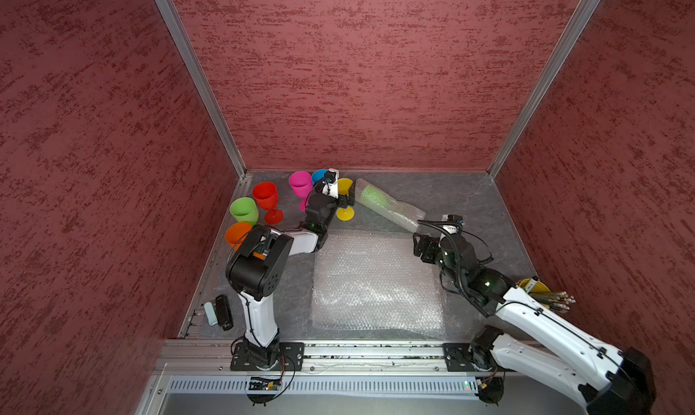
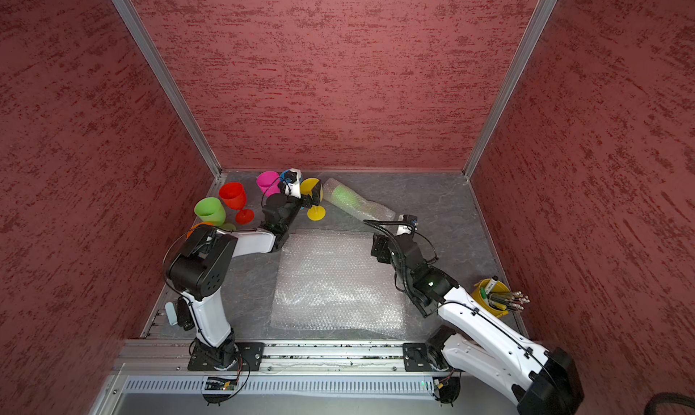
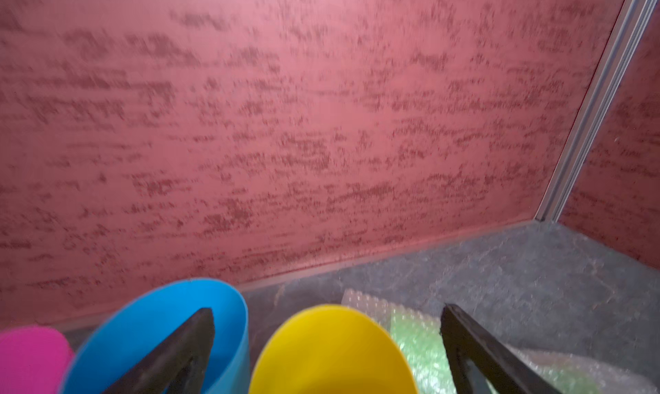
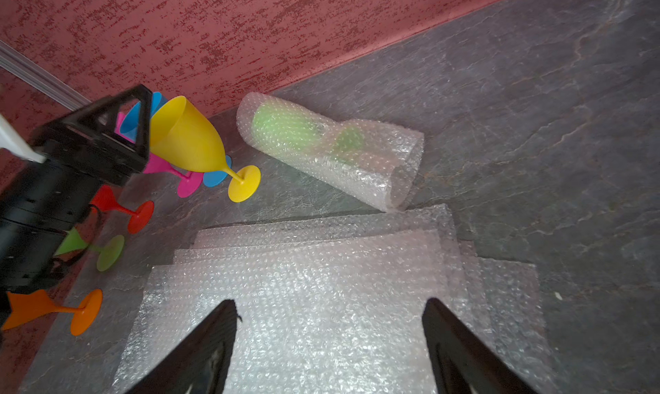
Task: Unpack wine glasses from bubble wrap
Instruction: Place the wine glass at the center of the board, then pick up the bubble wrap from the center of the board.
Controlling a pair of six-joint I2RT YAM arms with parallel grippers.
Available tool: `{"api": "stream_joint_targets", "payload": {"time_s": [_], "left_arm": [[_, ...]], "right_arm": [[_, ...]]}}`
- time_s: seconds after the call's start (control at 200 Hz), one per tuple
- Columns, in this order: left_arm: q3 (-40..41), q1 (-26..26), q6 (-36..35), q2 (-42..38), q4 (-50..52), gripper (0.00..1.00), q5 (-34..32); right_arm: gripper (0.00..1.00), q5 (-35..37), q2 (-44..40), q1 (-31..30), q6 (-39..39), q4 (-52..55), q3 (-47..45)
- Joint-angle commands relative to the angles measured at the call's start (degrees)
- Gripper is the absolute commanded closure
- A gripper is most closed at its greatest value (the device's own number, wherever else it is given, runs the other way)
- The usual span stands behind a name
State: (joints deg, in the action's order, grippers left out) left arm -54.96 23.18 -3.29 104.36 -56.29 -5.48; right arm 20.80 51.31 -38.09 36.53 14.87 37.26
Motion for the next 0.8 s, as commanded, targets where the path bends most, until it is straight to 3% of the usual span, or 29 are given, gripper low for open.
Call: {"api": "stream_joint_targets", "payload": {"time_s": [0.0,0.105,0.195,0.346,0.386,0.441,0.511,0.681,0.797], "left_arm": [[0.65,0.73,-0.40,-6.01,2.81,0.00,-1.72],[0.03,2.23,-1.32,-12.16,7.69,0.00,-3.93],[-3.67,6.26,-6.51,-17.74,17.66,0.00,-12.01],[-20.96,13.64,-5.24,-23.25,56.99,0.00,-28.54],[-24.10,15.18,-2.53,-24.71,65.71,0.00,-30.20],[-27.59,15.93,3.82,-27.12,77.75,0.00,-25.73],[-29.78,13.92,8.85,-30.34,89.10,0.00,-10.09],[-17.23,6.35,24.23,-44.24,89.61,0.00,9.89],[-8.94,8.25,25.60,-49.05,88.06,0.00,15.50]], "right_arm": [[0.16,0.39,-1.23,0.46,0.62,2.57,2.70],[0.16,0.29,-1.44,0.49,-0.98,4.67,4.49],[0.15,0.75,-0.47,0.49,-5.10,6.80,7.43],[0.12,3.50,6.06,0.47,-13.37,9.92,15.02],[0.11,3.33,8.37,0.55,-16.65,9.74,17.31],[0.08,2.45,11.50,0.77,-21.46,8.41,19.79],[0.05,0.13,16.04,2.29,-26.58,6.12,22.94],[0.02,-4.74,30.28,6.42,-36.63,2.34,31.11],[0.01,-10.26,39.43,9.82,-38.91,0.21,34.93]]}}
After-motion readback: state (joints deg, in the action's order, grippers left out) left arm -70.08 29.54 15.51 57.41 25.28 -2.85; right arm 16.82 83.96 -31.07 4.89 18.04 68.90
